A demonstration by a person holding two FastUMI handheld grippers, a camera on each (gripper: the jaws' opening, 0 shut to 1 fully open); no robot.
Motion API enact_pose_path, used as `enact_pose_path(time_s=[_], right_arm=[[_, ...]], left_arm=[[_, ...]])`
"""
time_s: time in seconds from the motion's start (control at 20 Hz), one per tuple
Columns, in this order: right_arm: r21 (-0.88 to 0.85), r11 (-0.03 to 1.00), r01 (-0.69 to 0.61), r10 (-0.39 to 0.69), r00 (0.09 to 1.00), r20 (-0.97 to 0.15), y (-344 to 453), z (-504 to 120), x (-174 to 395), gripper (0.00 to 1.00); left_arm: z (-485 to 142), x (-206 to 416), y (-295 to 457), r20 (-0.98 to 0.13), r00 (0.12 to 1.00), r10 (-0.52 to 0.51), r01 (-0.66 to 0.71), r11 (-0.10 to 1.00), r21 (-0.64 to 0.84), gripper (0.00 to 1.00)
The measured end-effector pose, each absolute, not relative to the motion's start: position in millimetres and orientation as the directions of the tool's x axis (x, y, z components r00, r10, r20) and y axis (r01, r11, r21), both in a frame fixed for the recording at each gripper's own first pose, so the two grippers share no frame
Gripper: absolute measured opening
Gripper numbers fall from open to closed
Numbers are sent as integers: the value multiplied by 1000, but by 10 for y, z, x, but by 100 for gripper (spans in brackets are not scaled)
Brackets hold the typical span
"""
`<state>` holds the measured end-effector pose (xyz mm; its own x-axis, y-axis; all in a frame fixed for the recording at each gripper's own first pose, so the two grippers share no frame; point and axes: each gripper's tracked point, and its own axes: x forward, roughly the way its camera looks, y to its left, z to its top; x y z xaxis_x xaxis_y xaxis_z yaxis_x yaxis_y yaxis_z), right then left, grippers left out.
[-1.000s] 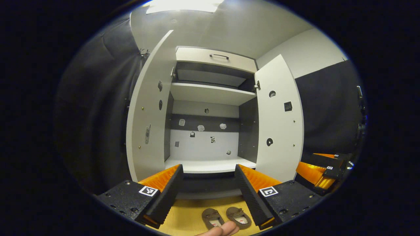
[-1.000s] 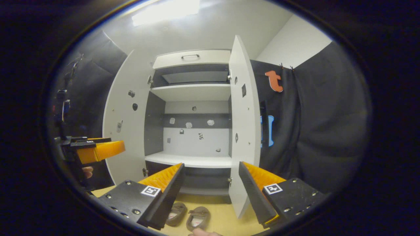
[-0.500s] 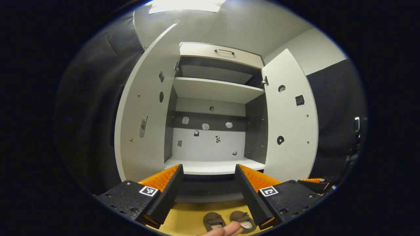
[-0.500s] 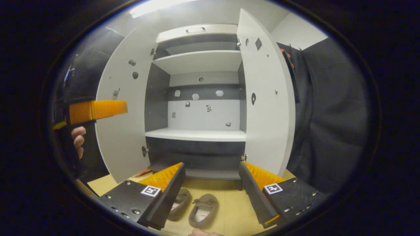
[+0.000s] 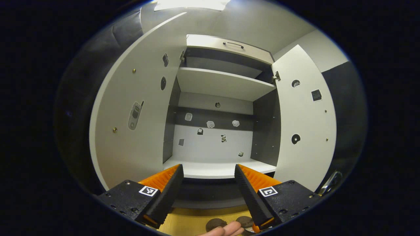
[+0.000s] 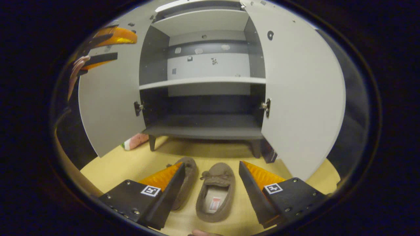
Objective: Grab one shoe with the right hand and put it into the shoe cabinet, grab the other shoe with the left hand and put it into the shoe cabinet; then close the right door with the right hand and the left door with the left hand.
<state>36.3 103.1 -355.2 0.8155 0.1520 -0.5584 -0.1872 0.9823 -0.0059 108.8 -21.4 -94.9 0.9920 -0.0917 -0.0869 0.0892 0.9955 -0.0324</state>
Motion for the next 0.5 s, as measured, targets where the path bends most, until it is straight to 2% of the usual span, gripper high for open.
enact_pose_path(time_s=[0.05, 0.15, 0.2, 0.25, 0.35, 0.4, 0.45, 0.5], right_arm=[[-11, 983, -183, 142, 795, -589, 1057, -3740, 320, 94], [-26, 985, -168, 111, 750, -652, 1073, -4082, 226, 94], [-24, 987, -160, 101, 725, -681, 1099, -4247, 218, 99], [-11, 990, -144, 93, 700, -708, 1119, -4393, 205, 99], [9, 993, -120, 89, 678, -729, 1122, -4536, 266, 88], [6, 995, -101, 74, 680, -730, 1086, -4559, 345, 75], [-2, 997, -79, 53, 678, -733, 1036, -4567, 392, 69], [1, 997, -74, 50, 662, -748, 1025, -4616, 412, 55]], left_arm=[[-1009, 1139, -226, -89, 991, -105, 102, 994, -29, 96], [-1119, 1256, -204, -115, 988, -104, 103, 995, -16, 96], [-1153, 1300, -213, -120, 986, -113, 113, 994, -11, 96], [-1187, 1350, -249, -127, 984, -127, 127, 992, -11, 96], [-1263, 1418, -245, -146, 979, -139, 140, 990, -4, 96], [-1300, 1449, -236, -156, 977, -145, 148, 989, 3, 96], [-1323, 1484, -223, -164, 976, -141, 144, 990, 2, 96], [-1343, 1511, -206, -174, 975, -138, 141, 990, 5, 96]])
